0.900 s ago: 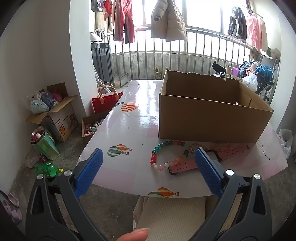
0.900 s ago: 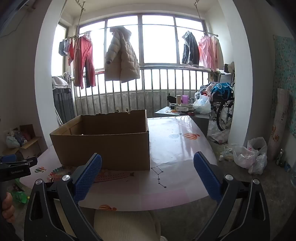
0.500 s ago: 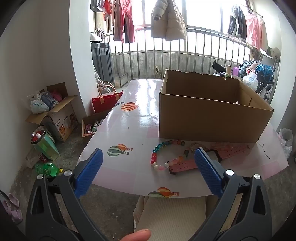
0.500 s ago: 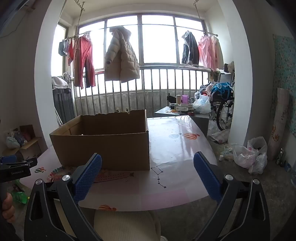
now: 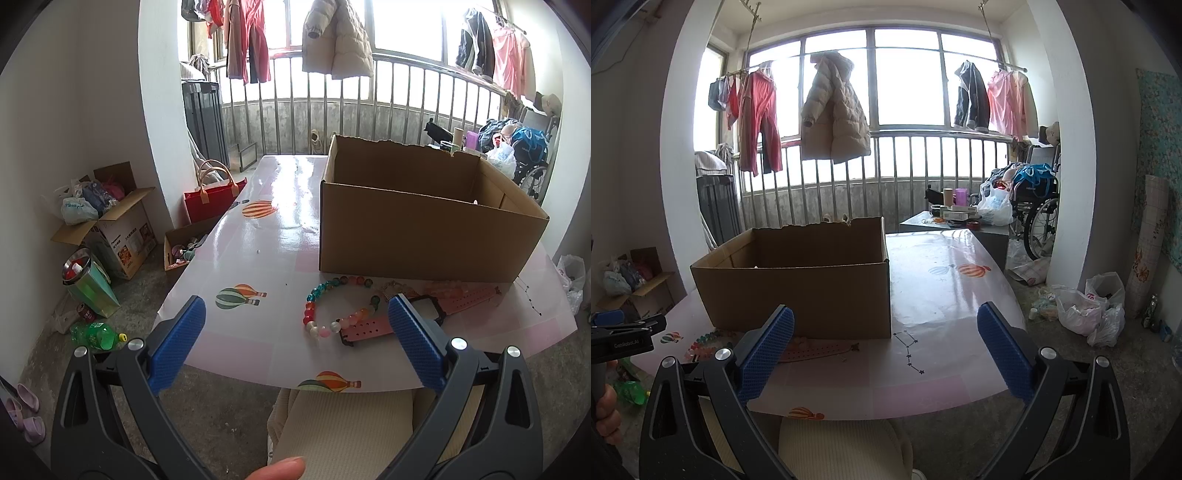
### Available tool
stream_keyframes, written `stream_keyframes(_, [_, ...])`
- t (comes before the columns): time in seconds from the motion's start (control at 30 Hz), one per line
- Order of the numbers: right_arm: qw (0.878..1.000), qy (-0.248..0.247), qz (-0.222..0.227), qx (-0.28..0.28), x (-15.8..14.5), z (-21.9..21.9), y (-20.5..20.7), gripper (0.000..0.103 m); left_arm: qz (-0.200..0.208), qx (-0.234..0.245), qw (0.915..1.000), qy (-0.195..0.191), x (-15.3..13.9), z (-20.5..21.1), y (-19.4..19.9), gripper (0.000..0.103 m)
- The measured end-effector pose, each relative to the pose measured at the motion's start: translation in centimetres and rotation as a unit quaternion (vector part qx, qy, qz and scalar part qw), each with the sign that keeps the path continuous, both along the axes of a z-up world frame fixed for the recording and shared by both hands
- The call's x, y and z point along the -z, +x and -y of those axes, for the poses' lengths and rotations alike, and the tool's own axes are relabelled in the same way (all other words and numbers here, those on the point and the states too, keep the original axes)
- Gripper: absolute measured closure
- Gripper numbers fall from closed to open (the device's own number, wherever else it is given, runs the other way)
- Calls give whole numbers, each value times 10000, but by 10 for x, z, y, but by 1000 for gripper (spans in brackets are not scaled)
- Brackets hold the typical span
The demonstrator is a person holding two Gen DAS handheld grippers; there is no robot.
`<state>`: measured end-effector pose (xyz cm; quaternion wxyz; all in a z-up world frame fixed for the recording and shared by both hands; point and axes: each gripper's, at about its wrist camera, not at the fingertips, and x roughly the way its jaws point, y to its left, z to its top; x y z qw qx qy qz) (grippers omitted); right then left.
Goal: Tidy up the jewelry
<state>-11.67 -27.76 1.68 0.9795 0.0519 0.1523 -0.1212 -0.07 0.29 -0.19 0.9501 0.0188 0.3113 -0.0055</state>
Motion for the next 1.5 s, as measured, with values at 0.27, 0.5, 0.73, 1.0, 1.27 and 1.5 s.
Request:
stream_keyframes(0.27, [9999, 60, -102, 14, 5, 1, 4, 6, -144, -54, 9998, 104, 7, -1, 4, 7])
stream_keyframes(0.5, [9998, 88, -152, 24, 6, 2, 6, 6, -241, -140, 9995, 166, 10, -5, 4, 7])
stream_keyframes(0.73, [9998, 82, -161, 28, 6, 1, 6, 6, -234, -246, 9992, 208, 11, -16, 7, 7])
stream_keyframes(1.0, [9998, 85, -178, 32, 7, 2, 6, 6, -238, -337, 9989, 208, 12, -26, 9, 7])
stream_keyframes(1.27, [9998, 87, -178, 34, 7, 3, 6, 6, -198, -270, 9992, 202, 12, -23, 7, 7])
stream_keyframes(1.5, [9998, 88, -181, 42, 7, 4, 6, 6, -189, -342, 9990, 224, 10, -24, 7, 7])
